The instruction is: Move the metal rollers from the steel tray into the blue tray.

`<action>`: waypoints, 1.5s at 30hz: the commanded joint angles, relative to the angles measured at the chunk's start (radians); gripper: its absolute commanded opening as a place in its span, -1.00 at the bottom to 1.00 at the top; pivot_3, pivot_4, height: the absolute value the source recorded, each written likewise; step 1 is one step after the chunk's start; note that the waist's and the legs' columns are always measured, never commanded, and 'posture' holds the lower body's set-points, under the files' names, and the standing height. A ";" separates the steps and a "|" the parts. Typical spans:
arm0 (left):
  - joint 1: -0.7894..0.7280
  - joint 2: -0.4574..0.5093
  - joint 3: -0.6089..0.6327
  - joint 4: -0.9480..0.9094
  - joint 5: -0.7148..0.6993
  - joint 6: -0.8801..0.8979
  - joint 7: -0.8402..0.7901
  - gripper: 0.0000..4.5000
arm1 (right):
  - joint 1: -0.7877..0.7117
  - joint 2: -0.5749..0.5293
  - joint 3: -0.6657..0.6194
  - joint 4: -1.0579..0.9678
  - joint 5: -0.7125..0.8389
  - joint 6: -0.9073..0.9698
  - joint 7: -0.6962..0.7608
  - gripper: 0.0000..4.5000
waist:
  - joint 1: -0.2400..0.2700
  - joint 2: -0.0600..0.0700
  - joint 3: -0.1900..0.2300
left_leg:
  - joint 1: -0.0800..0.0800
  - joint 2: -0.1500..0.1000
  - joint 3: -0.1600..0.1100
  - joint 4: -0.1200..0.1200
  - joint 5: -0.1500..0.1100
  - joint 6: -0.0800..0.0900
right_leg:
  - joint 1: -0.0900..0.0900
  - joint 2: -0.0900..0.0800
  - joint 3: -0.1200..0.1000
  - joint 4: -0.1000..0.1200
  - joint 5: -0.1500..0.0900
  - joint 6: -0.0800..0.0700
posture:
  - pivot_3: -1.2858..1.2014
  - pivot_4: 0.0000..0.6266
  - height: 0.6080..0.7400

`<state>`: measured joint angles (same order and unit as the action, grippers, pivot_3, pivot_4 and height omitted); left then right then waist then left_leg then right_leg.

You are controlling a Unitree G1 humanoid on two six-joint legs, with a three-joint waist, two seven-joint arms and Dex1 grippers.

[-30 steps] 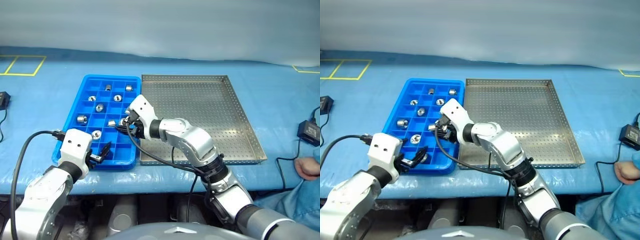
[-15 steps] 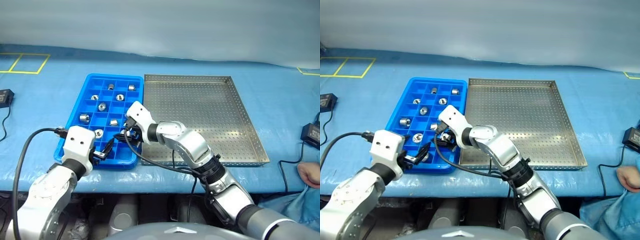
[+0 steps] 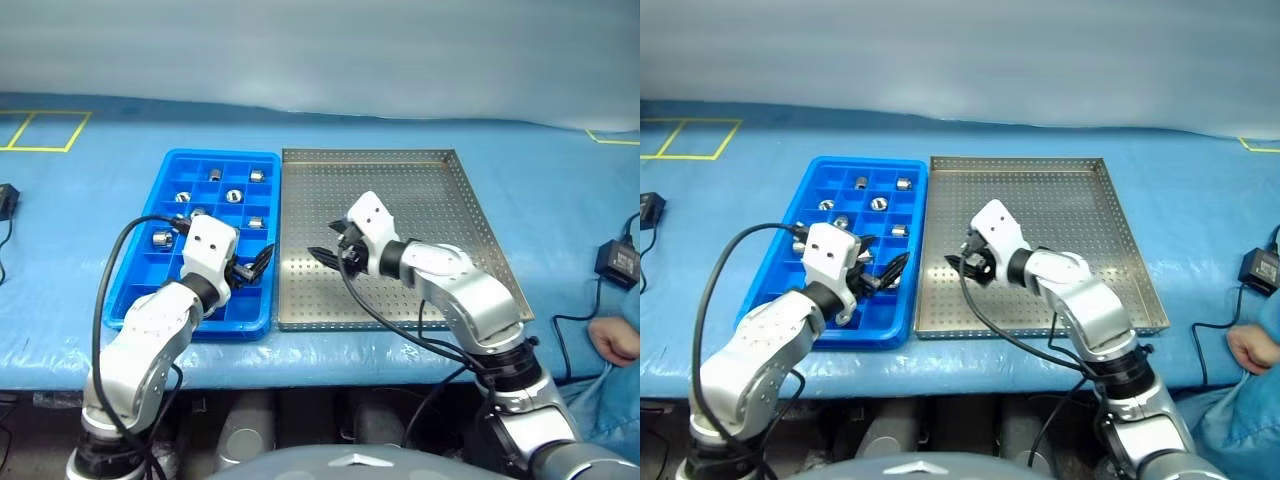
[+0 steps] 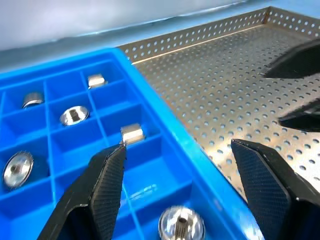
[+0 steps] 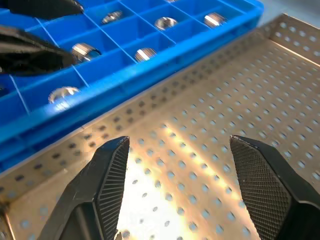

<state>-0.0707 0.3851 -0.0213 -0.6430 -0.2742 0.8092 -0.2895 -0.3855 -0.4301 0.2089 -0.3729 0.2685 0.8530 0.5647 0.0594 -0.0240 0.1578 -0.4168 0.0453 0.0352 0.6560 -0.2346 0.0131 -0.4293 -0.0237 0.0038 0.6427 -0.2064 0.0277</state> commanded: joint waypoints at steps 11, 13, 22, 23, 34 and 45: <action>-0.037 0.035 0.001 0.125 0.011 -0.129 -0.087 1.00 | 0.049 -0.020 -0.081 -0.051 0.026 -0.021 -0.020 0.99 | -0.036 0.000 0.000 | 0.000 -0.001 0.000 0.001 0.000 0.000 | 0.000 0.000 0.002 0.000 0.001 0.002 | 0.07 -0.52 1.00; -0.035 0.041 0.008 0.130 0.010 -0.133 -0.096 1.00 | 0.056 -0.021 -0.082 -0.055 0.027 -0.024 -0.019 0.99 | -0.039 0.000 0.000 | 0.000 -0.001 0.001 0.001 0.000 0.000 | 0.000 0.000 0.003 0.000 0.001 0.002 | 0.06 -0.52 1.00; -0.004 0.071 0.030 0.119 -0.011 -0.109 -0.128 1.00 | 0.078 -0.009 -0.140 -0.078 0.103 -0.027 0.003 0.99 | -0.050 0.000 0.000 | 0.001 0.000 0.002 0.002 0.000 0.000 | 0.000 0.000 0.004 0.001 0.001 0.002 | 0.03 -0.52 1.00; -0.003 0.072 0.031 0.120 -0.009 -0.109 -0.126 1.00 | 0.080 -0.012 -0.138 -0.083 0.103 -0.027 0.001 0.99 | -0.052 0.000 0.000 | 0.001 0.000 0.002 0.002 0.000 0.000 | 0.000 0.000 0.004 0.001 0.001 0.003 | 0.03 -0.52 1.00; -0.012 0.073 0.019 0.116 -0.010 -0.104 -0.127 1.00 | 0.112 -0.033 -0.124 -0.113 0.096 -0.023 -0.021 0.99 | -0.071 0.000 0.000 | 0.001 0.000 0.003 0.003 0.000 0.000 | 0.000 0.000 0.005 0.001 0.002 0.003 | 0.02 -0.52 1.00; -0.028 0.074 0.013 0.108 -0.008 -0.090 -0.119 1.00 | 0.112 -0.029 -0.123 -0.102 0.095 -0.049 -0.029 0.99 | -0.072 0.000 0.000 | 0.001 0.000 0.004 0.004 0.000 0.001 | 0.000 0.000 0.006 0.001 0.002 0.004 | 0.03 -0.52 1.00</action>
<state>-0.0814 0.4532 -0.0104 -0.5037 -0.2850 0.7177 -0.4127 -0.2679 -0.4619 0.0996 -0.4454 0.3596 0.8292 0.5393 -0.0126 -0.0243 0.1579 -0.4153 0.0451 0.0388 0.6601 -0.2348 0.0136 -0.4288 -0.0235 0.0099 0.6442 -0.2040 0.0320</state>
